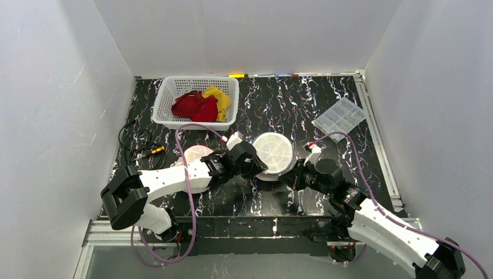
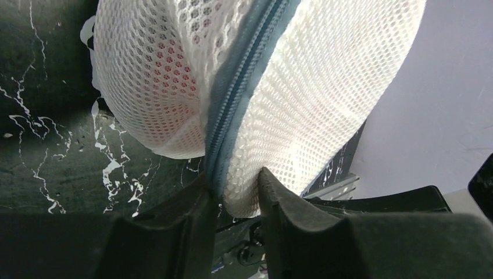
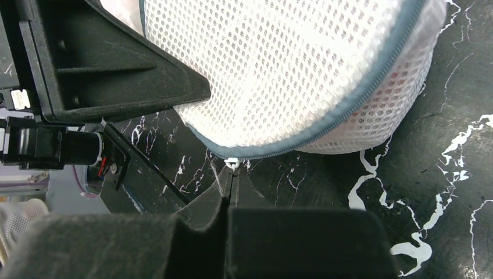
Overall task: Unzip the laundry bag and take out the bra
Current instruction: Unzip the laundry bag at the center of the board.
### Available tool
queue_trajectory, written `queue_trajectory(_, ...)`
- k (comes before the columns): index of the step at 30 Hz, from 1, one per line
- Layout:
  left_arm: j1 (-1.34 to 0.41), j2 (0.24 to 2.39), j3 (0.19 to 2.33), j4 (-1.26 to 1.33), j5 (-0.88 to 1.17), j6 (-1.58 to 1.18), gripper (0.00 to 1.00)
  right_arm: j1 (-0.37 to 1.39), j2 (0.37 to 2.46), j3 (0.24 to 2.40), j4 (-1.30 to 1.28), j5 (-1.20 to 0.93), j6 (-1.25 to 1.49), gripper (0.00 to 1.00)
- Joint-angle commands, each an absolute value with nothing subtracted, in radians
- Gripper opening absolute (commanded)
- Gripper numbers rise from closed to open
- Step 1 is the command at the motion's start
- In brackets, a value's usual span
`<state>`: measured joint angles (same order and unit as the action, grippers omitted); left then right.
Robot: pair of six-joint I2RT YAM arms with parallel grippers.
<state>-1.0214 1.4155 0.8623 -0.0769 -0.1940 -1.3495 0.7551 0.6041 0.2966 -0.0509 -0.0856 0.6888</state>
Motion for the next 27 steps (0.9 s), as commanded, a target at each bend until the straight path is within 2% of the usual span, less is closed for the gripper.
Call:
queue_trajectory(1,-1.025,1.393,0.911,-0.141,-0.288,-1.294,0.24,0.762,0.606,0.344,-0.048,-0.081,0.647,0.01)
queue_trajectory(4,-1.022,1.397,0.927,-0.145,-0.287,-1.247,0.12,0.762,0.618,0.366,-0.079,-0.056,0.627,0.01)
queue_trajectory(8,-1.018,1.4,0.932,-0.133,-0.262,-1.173,0.01,0.763,0.628,0.392,-0.129,-0.006,0.606,0.01)
queue_trajectory(13,-1.004,1.396,0.943,-0.151,-0.228,-1.112,0.0,0.762,0.631,0.403,-0.178,0.1,0.619,0.01)
queue_trajectory(19,-0.968,1.399,0.936,-0.159,-0.16,-1.094,0.0,0.762,0.647,0.412,-0.199,0.131,0.615,0.01)
queue_trajectory(23,-0.932,1.387,0.895,-0.046,-0.079,-1.042,0.0,0.763,0.627,0.412,-0.199,0.126,0.61,0.01)
queue_trajectory(25,-0.924,1.382,0.87,0.072,-0.025,-0.959,0.0,0.762,0.605,0.414,-0.196,0.115,0.603,0.01)
queue_trajectory(27,-0.922,1.384,0.892,0.083,-0.004,-0.88,0.0,0.762,0.579,0.418,-0.194,0.101,0.592,0.01)
